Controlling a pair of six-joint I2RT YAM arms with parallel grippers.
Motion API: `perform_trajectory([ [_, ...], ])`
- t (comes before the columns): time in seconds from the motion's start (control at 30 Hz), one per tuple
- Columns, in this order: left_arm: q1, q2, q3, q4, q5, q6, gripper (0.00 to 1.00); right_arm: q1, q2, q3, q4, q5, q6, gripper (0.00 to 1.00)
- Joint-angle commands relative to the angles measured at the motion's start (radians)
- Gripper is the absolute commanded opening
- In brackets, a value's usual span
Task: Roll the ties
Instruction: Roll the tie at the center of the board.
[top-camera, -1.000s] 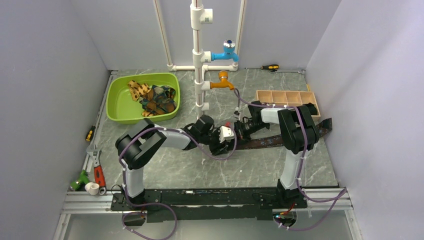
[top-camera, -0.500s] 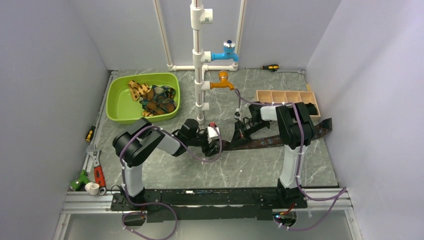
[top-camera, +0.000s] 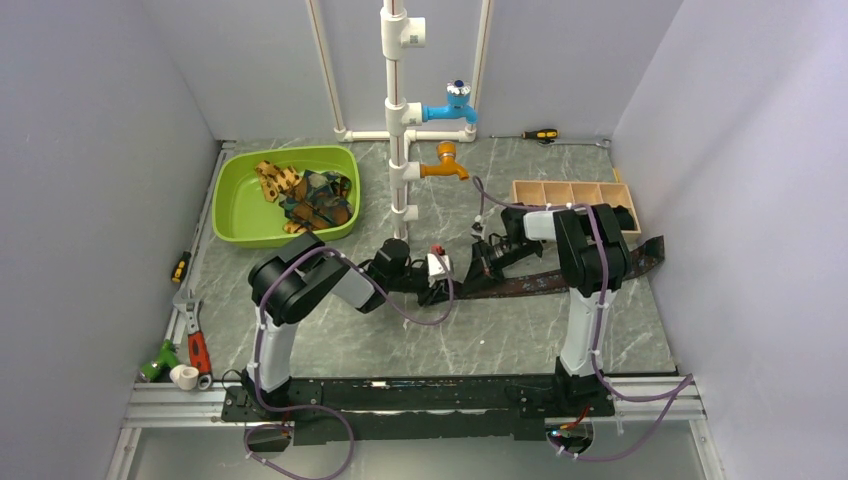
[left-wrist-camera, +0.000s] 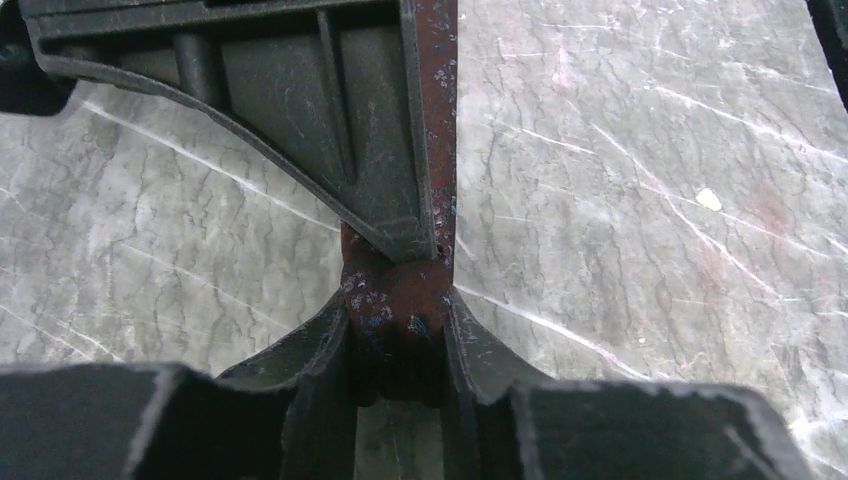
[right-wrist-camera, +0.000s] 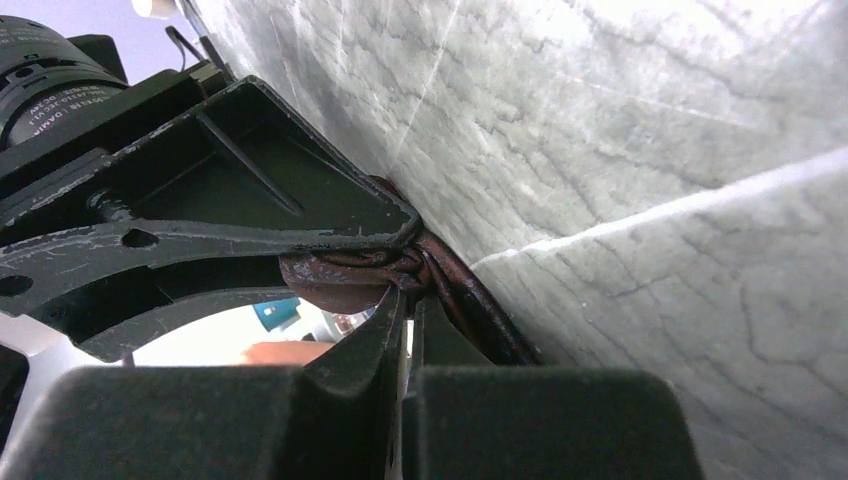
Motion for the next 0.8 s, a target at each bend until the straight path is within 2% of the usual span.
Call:
perform_trajectory([
  [0.0, -0.024, 0.016, 0.003, -0.38, -0.097, 0.025, 0.22, 0.008, -0.063, -0.012, 0.018, 0.203, -0.087, 0.04],
  [0.13, -0.024, -0.012, 0.032, -0.576, -0.177, 0.074, 0.2, 0.007, -0.178, 0.007, -0.056, 0.22, -0.114, 0.28],
  [0.17, -0.026, -0.017, 0.047, -0.618, -0.193, 0.08, 0.2, 0.007, -0.197, 0.011, -0.082, 0.214, -0.123, 0.31],
  [0.37, -0.056, -0.04, 0.086, -0.751, -0.271, 0.114, 0.21, 0.007, -0.255, -0.002, -0.128, 0.123, -0.109, 0.38],
  [0.43, -0.065, -0.041, 0.097, -0.778, -0.285, 0.116, 0.21, 0.01, -0.253, -0.007, -0.106, 0.083, -0.074, 0.44],
  [0.67, -0.084, -0.037, 0.113, -0.807, -0.3, 0.125, 0.24, 0.021, -0.147, 0.029, -0.024, 0.069, 0.01, 0.45],
  [0.77, -0.085, -0.028, 0.12, -0.815, -0.31, 0.123, 0.25, 0.02, -0.104, 0.054, -0.026, 0.063, 0.007, 0.37],
])
